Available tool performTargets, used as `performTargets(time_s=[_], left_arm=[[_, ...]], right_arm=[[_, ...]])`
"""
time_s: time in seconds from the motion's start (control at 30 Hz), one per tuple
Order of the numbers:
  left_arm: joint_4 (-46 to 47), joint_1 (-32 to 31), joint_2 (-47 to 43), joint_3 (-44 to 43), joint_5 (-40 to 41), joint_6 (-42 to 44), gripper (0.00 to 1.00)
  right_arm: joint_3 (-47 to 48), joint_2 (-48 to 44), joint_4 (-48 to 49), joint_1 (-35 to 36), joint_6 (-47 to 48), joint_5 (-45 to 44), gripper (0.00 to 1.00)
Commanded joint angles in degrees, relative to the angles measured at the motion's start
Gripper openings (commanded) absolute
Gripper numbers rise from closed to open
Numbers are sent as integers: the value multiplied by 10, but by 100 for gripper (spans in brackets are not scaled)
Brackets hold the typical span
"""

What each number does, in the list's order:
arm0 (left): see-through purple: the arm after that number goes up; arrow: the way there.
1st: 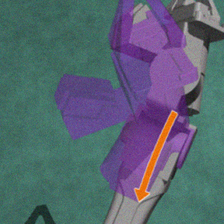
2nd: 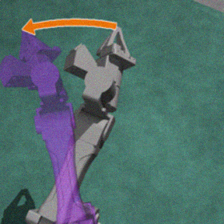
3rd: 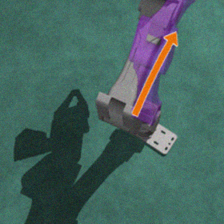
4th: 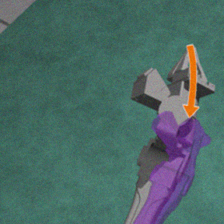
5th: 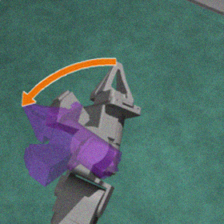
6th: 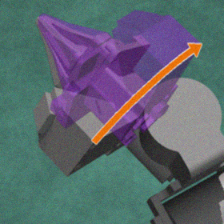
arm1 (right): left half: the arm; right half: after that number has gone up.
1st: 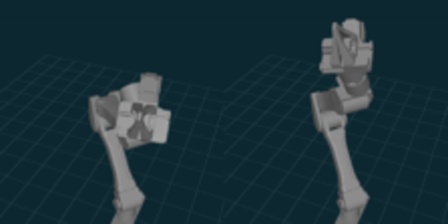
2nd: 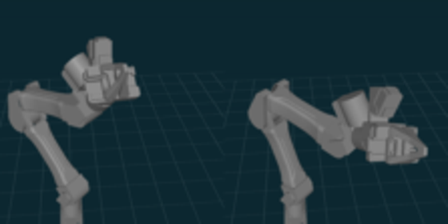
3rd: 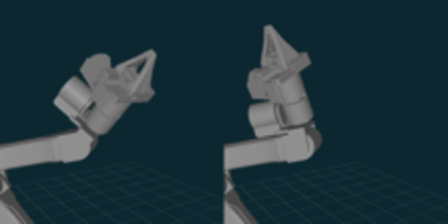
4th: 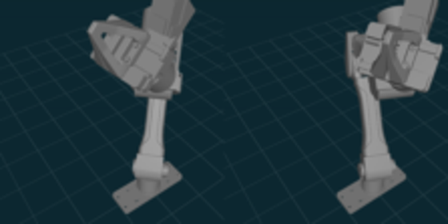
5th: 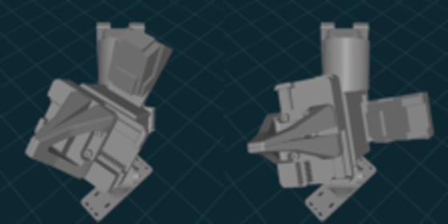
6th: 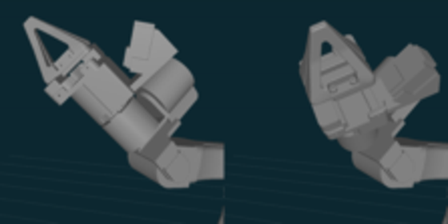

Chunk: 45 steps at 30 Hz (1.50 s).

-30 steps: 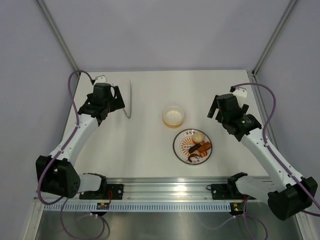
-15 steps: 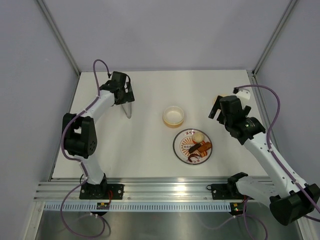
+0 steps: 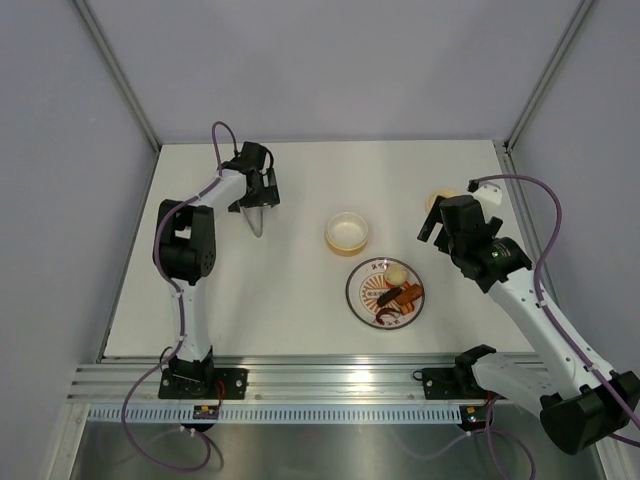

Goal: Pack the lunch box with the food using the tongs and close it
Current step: Pick up the clamp at the center of the board.

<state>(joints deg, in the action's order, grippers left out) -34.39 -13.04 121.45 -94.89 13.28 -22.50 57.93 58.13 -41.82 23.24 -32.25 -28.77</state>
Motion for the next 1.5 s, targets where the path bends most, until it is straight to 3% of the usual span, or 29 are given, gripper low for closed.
performTargets(time_s=[0.0,0.5,0.63,0.77,0.87,1.2,1.33,1.47], left_arm=[[2,12,14,-35,-16,-4,99],[11,32,59,-50,-27,18,83],[17,32,51,-44,-38,19,70],[30,32,33,-23,-39,27,47],[43,32,11,-6,-35,35,37],[70,-2,-117,74,-15,41,35],[65,-41,-164,118,3,44,22],[56,-79,-202,152,3,47,22]], right_arm=[[0,-8,-10,-1,-14,2,99],[-9,-19,-24,-1,-42,-1,100],[-8,-24,-28,-1,-48,-1,99],[-5,-28,-33,-1,-49,-1,100],[-4,-33,-36,-1,-48,-1,100],[4,-30,-39,-1,-31,-10,99],[6,-31,-31,-1,-20,-8,99],[3,-30,-22,-1,-14,-5,100]])
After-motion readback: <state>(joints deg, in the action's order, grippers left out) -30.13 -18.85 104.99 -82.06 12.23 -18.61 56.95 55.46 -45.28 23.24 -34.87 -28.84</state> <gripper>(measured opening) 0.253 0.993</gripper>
